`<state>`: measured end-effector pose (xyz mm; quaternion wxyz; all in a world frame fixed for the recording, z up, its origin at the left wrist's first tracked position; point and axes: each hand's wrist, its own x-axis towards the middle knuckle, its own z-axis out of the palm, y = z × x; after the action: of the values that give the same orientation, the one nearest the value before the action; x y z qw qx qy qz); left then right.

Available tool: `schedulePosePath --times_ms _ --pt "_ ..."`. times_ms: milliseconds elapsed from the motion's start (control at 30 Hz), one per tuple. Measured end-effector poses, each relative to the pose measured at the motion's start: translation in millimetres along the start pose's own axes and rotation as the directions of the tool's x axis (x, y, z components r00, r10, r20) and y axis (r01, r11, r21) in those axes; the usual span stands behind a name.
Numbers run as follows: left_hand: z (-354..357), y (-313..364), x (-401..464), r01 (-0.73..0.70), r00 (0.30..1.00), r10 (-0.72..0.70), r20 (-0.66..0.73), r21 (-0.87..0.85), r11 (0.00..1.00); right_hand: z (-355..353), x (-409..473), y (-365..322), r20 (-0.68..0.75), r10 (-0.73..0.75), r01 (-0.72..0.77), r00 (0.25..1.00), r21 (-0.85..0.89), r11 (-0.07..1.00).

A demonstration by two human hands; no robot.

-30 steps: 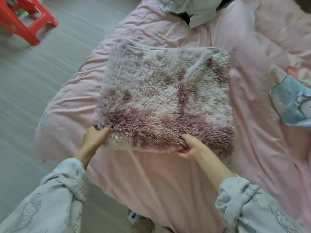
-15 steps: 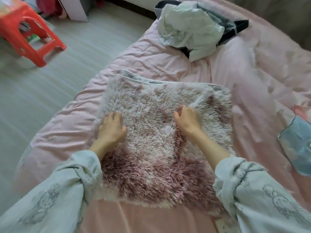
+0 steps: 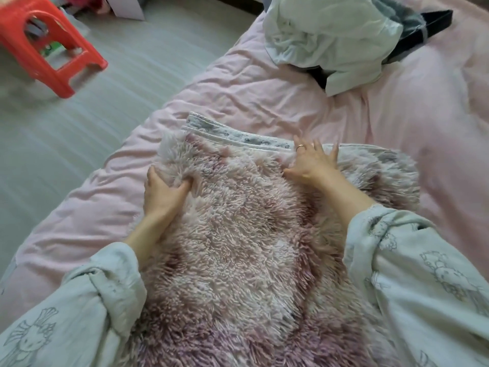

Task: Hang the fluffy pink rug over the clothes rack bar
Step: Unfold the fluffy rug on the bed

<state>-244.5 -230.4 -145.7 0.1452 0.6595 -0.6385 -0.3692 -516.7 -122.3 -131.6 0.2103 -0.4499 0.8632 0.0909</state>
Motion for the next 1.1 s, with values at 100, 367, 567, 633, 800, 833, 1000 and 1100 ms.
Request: schedulePosePath --times_ms 100,367,567,633,800,833,1000,1100 --pt "-3.7 9.6 3.2 0.039 0.999 -0.04 0.0 -0.184 0.982 1.3 1.7 -3.9 0.009 0.002 -0.002 1.0 0.037 0.999" --pt "-33.7 18.0 -19.4 -0.318 0.932 0.342 0.116 -0.186 0.93 -16.9 4.8 -26.2 0.006 -0.104 0.102 0.995 0.152 0.983" --pt "-55.0 15.9 -25.6 -0.136 0.968 0.191 0.166 -0.295 0.946 -25.5 -4.0 -47.4 -0.076 -0.209 0.219 0.975 0.17 0.961" --pt "-62.3 11.7 -26.2 -0.086 0.966 0.158 0.203 -0.325 0.942 -28.3 -12.2 -49.7 -0.109 -0.205 0.223 0.973 0.188 0.957" --pt "-76.0 11.9 -41.5 -0.148 0.942 0.223 0.253 -0.284 0.947 -35.4 -57.3 -56.0 -0.075 -0.218 0.23 0.973 0.228 0.946" --pt "-79.0 10.9 -41.5 -0.183 0.941 0.237 0.241 -0.229 0.956 -34.1 -71.0 -57.9 -0.091 -0.222 0.236 0.971 0.202 0.95" --pt "-103.2 29.9 -68.3 -0.526 0.845 0.529 0.071 0.282 0.802 -30.2 -130.3 -65.5 -0.263 -0.304 0.329 0.916 0.054 0.943" --pt "-105.7 49.2 -93.9 -0.777 0.543 0.793 0.278 0.523 0.35 -36.3 -163.3 -72.9 -0.288 -0.416 0.435 0.863 0.002 0.901"
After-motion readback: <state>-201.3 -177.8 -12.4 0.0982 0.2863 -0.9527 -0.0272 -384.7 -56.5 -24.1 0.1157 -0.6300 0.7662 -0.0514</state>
